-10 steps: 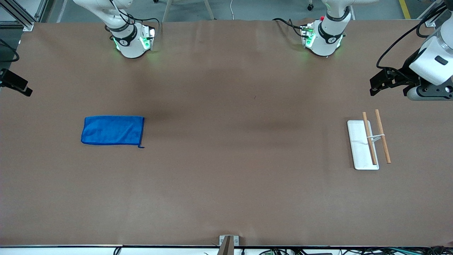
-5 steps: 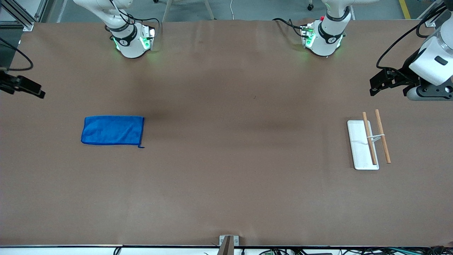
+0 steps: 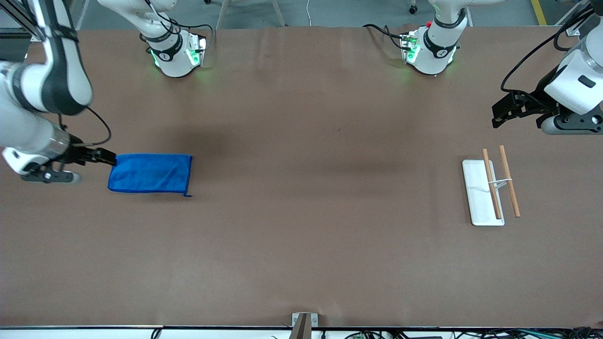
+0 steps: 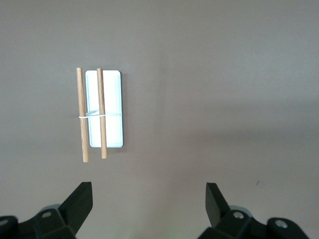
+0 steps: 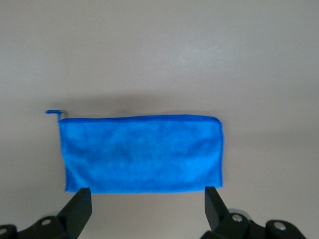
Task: Right arm passes towel to left arm to hang
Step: 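Reach the right gripper down to the blue towel's edge, then close the right gripper on the blue towel's edge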
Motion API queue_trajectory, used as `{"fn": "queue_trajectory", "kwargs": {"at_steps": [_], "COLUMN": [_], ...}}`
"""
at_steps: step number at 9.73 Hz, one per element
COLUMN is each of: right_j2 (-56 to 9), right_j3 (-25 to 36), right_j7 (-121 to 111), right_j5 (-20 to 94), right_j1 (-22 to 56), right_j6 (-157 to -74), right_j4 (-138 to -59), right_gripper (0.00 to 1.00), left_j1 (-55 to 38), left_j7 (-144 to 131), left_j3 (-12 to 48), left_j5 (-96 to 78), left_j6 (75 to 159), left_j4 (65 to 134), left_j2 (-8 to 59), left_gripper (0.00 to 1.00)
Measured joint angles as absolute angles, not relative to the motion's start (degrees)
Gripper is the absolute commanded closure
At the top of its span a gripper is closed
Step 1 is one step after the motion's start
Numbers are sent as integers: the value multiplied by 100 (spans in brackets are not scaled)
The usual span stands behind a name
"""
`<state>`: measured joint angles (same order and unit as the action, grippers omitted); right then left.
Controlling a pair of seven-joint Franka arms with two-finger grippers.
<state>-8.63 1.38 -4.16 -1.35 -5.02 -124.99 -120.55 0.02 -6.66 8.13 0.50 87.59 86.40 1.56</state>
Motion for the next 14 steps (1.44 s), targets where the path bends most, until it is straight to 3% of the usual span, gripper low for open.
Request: {"fn": "queue_trajectory", "kwargs": {"at_steps": [3,7,10,14], "right_j2": [-1443,-1894,-2015,-2023], "right_j3": [150,157,162,178], "right_j7": [-486,-511,-553,-604], "right_j5": [-139,-140,-140,-140], "right_j1": [-504,-504,-504,-505], "right_j6": [-14518,-15557,-15697,-15697], "right_j4": [-13115,-13568,-13699,-13735], "right_gripper": [0,0,0,27], "left_j1": [6,9,11,15], "left_j7": [-666,-665,-665,-665], "left_j3": [810,809,809,808], "left_j5": [50,50,50,50], "left_j6": [8759,8759,8759,8759], "left_j4": [8639,8639,8639,8639], "left_j2": [166,170,170,170], "left_gripper": [0,0,0,0]}}
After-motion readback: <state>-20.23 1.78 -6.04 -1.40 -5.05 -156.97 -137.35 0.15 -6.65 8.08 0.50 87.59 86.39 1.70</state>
